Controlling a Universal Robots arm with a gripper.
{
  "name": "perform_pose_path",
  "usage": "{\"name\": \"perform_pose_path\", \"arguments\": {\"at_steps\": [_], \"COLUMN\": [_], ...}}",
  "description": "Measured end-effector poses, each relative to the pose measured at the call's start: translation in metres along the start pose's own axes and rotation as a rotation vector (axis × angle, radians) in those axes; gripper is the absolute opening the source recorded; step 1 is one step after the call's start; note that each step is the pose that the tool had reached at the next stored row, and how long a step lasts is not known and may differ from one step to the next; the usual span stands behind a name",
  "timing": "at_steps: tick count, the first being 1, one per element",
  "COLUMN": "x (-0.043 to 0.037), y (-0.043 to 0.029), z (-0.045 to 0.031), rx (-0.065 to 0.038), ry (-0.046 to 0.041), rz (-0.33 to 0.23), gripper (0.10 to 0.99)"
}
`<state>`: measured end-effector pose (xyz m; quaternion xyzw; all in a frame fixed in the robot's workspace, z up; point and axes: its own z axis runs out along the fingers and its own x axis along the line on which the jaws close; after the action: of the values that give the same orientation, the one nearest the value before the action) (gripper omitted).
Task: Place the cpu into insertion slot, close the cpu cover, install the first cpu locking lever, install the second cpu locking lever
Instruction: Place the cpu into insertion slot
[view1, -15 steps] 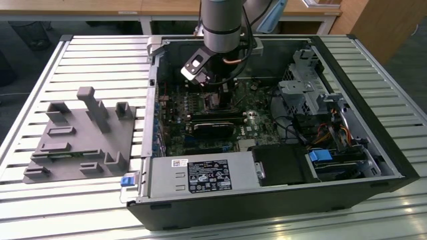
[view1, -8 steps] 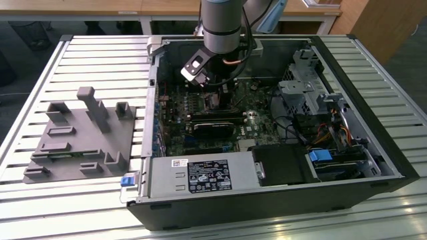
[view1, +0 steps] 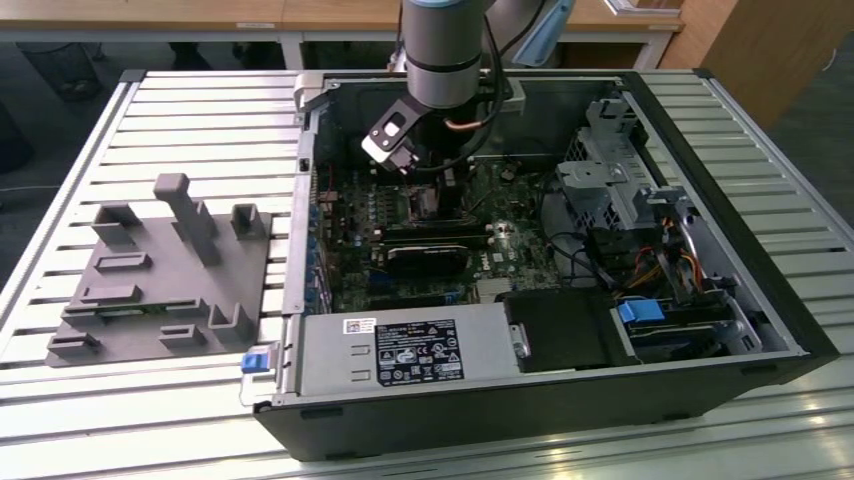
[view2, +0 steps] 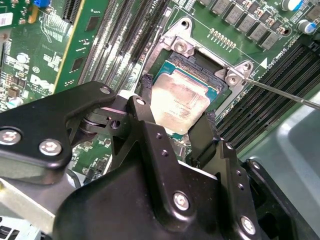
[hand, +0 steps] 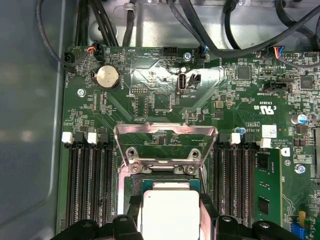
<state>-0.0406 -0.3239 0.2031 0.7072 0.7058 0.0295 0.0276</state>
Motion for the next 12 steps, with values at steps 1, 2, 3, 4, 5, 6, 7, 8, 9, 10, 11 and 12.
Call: {"name": "perform_pose_path", "arguments": {"at_steps": [1,2,3,4,5,6,7,8,9,10,11,12], "x": [0.0005,0.0005,0.0006,0.0008,0.0011,0.0012,0.0013,0.0013,0.0014,0.0015,0.0016,0.0018], "y": [0.0000,-0.0001,-0.0001,-0.0002,-0.0003,-0.0004,-0.0004,-0.0005,-0.0006,-0.0006,-0.0007,-0.0007], "z": [0.0004,0.0006,0.0010,0.0016,0.0025,0.0033,0.0040,0.0045,0.0050,0.0053,0.0053,0.0055], "rx": [0.000,0.000,0.000,0.000,0.000,0.000,0.000,0.000,0.000,0.000,0.000,0.000], "ry": [0.0000,0.0000,0.0000,-0.0001,-0.0001,-0.0001,0.0000,0.0001,0.0003,0.0004,0.0004,0.0005], "rz": [0.001,0.001,0.001,0.001,0.001,0.001,0.000,-0.002,-0.004,-0.006,-0.008,-0.009], "gripper": [0.541,0.541,0.541,0.541,0.541,0.541,0.541,0.541,0.541,0.541,0.541,0.541]}}
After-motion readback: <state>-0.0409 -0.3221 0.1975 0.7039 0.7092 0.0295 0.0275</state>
